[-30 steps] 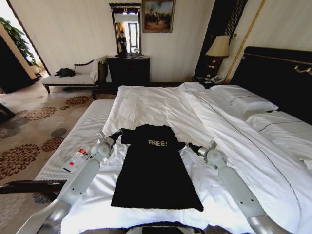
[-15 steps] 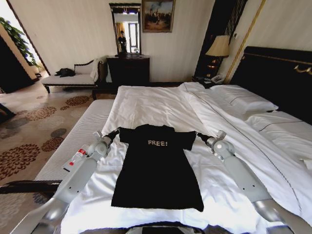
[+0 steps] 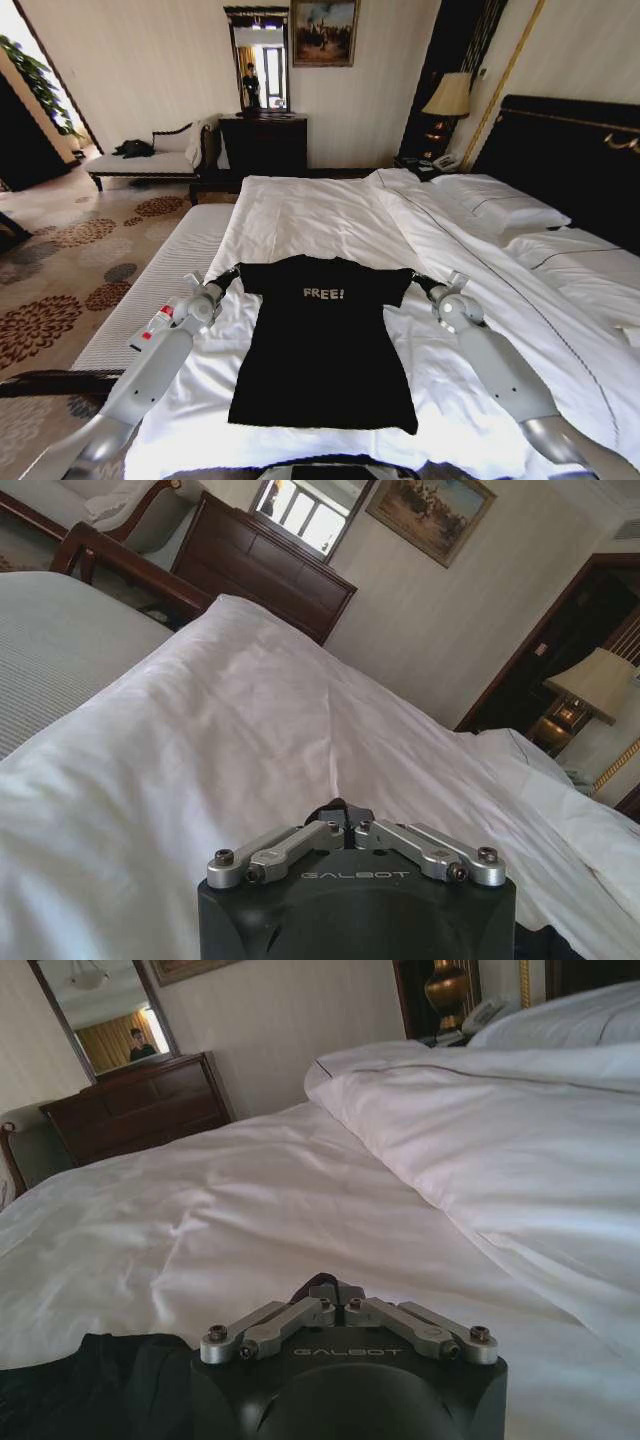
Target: Fold the clothes on the bed.
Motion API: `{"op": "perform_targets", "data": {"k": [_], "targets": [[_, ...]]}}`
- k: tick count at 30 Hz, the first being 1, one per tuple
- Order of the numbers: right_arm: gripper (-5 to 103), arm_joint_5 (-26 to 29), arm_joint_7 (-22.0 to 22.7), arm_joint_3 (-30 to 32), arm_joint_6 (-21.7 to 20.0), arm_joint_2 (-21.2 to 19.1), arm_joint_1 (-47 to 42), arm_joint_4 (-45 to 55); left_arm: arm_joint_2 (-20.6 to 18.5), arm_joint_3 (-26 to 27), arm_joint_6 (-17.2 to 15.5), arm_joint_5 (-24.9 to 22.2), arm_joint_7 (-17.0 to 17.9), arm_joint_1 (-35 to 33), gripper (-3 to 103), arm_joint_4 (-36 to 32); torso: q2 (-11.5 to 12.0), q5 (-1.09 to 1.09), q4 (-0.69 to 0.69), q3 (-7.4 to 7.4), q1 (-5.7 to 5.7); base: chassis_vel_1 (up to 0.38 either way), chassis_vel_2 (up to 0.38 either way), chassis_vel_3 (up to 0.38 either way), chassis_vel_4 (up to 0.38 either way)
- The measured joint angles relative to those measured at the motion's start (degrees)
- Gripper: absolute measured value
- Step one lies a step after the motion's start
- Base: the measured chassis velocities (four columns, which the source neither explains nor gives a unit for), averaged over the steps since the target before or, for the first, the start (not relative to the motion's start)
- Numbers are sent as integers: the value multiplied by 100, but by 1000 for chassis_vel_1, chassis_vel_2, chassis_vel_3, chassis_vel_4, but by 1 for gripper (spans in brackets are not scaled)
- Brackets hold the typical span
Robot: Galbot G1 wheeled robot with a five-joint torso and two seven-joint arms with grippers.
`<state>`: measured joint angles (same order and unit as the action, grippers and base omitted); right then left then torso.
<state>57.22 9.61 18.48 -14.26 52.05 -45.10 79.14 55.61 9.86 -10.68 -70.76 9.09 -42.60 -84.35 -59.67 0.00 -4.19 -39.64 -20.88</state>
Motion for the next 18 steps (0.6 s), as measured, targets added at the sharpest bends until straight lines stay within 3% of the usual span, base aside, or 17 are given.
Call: {"op": "perform_targets", "data": {"k": [5,14,18], "targets": [[0,-418,-156,-46,194,19,-110,7,0,19,4,43,-8,-45,0,-16,0,0,0,0,0,0,0,0,0],[0,-398,-116,-231,2,141,-71,-357,59,-75,48,175,-96,110,0,324,0,0,0,-1,0,0,0,0,0],[0,-355,-74,-351,-69,212,16,-486,82,-306,143,418,-258,453,0,824,0,0,0,-1,0,0,0,0,0]]}}
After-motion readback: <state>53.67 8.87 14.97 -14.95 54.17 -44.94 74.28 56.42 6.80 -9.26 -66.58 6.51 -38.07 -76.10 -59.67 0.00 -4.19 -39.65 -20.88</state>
